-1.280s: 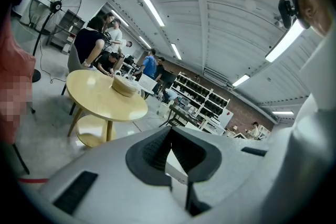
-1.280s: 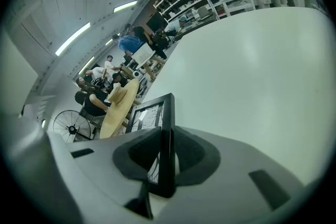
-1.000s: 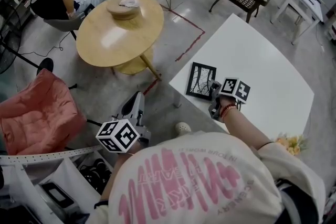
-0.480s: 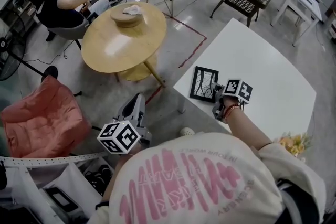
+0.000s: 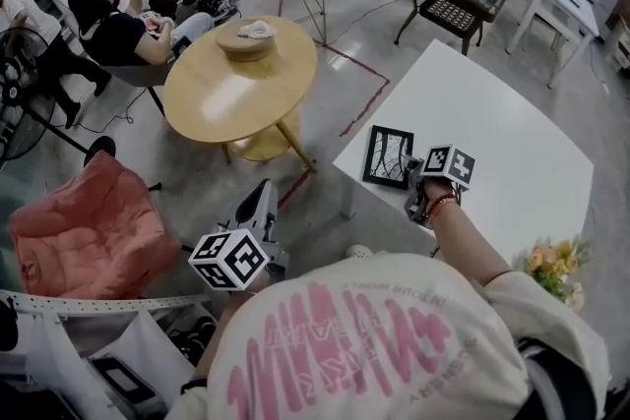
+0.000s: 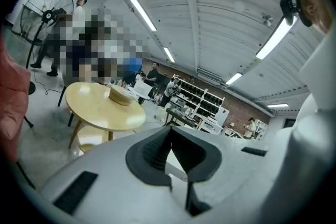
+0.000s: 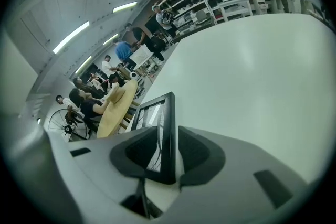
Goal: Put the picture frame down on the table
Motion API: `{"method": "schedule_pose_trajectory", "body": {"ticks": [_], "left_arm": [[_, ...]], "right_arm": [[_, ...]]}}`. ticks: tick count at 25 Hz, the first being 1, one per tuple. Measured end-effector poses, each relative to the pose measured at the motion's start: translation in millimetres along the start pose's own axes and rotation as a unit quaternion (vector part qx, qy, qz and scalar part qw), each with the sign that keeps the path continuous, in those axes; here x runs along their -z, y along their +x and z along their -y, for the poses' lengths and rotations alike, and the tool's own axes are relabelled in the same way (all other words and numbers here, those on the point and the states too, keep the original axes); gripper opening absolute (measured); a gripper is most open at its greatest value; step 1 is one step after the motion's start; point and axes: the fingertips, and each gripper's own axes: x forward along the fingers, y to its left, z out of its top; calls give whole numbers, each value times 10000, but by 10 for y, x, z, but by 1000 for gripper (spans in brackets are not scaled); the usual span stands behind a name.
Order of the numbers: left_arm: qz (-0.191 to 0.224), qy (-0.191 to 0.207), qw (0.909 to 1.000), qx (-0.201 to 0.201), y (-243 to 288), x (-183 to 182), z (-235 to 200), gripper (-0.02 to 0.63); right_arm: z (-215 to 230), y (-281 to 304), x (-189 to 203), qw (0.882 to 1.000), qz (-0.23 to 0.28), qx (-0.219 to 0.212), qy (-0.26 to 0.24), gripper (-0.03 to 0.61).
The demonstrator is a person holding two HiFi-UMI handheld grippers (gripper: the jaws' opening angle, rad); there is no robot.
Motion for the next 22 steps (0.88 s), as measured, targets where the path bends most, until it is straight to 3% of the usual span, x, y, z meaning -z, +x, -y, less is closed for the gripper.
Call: {"method": "schedule_pose_trajectory", "body": {"ticks": [3, 7, 10, 13, 22], "left_arm": [[-81, 20, 9999, 94, -71, 67, 41, 3], [-228, 69, 9991, 356, -110, 174, 191, 3], [-365, 109, 9982, 454, -167, 296, 272, 3], [-514, 157, 9972, 517, -292, 430, 365, 3], [-606, 329, 9946, 779, -528, 484, 515, 3]], "right_arm": [[-84, -143, 136, 9997, 41, -174, -139, 159], [-227, -406, 373, 9977, -66, -660, -118, 160], [-362, -619, 560, 9943, -45, -1064, -113, 109], [-510, -850, 741, 9900, 105, -1407, -73, 109], [-966, -1606, 887, 9734, 946, -2085, 18, 42]]}}
